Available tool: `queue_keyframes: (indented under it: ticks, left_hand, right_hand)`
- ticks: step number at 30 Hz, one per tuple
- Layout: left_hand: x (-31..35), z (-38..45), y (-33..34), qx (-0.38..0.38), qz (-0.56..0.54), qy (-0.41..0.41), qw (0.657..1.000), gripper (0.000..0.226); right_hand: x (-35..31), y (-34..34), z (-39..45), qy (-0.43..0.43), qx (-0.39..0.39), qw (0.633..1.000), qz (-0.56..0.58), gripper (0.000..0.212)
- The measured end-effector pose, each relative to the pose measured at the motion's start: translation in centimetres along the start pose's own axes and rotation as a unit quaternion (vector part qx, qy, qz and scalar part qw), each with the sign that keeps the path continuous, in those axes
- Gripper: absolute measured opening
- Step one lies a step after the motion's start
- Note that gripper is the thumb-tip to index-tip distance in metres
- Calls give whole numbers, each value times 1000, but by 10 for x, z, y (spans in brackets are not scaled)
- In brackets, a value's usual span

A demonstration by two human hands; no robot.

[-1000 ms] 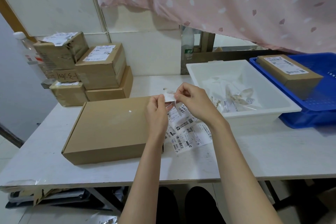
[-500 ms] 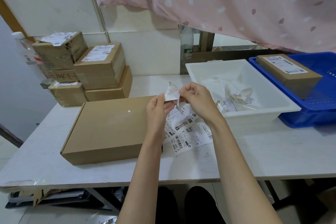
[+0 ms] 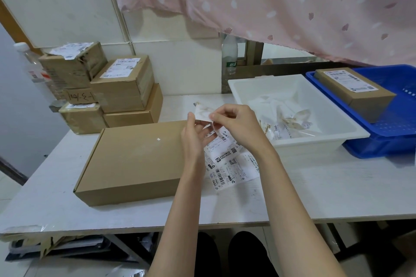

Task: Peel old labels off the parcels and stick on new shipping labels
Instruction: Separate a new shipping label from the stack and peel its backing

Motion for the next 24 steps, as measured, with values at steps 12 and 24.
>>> queue_keyframes:
  ticks: [12,24]
  left_hand:
    - [1,-4,9,-38,107,50,992,23]
    - [-1,-6,13,-107,50,-4,993,26]
  right_hand:
    - [10,-4,2,3,52,997,-49,13]
    - [25,-18,8,89,82,992,33,15]
Point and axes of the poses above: each hand's wrist, its own z-axis towards the middle knuckle, its own y-axis out of the palm, x = y × z, the point moved 5 cm from there along z, towards the middle knuckle, and after that the axes turned 3 degrees about -x, right-handed, at the moved point
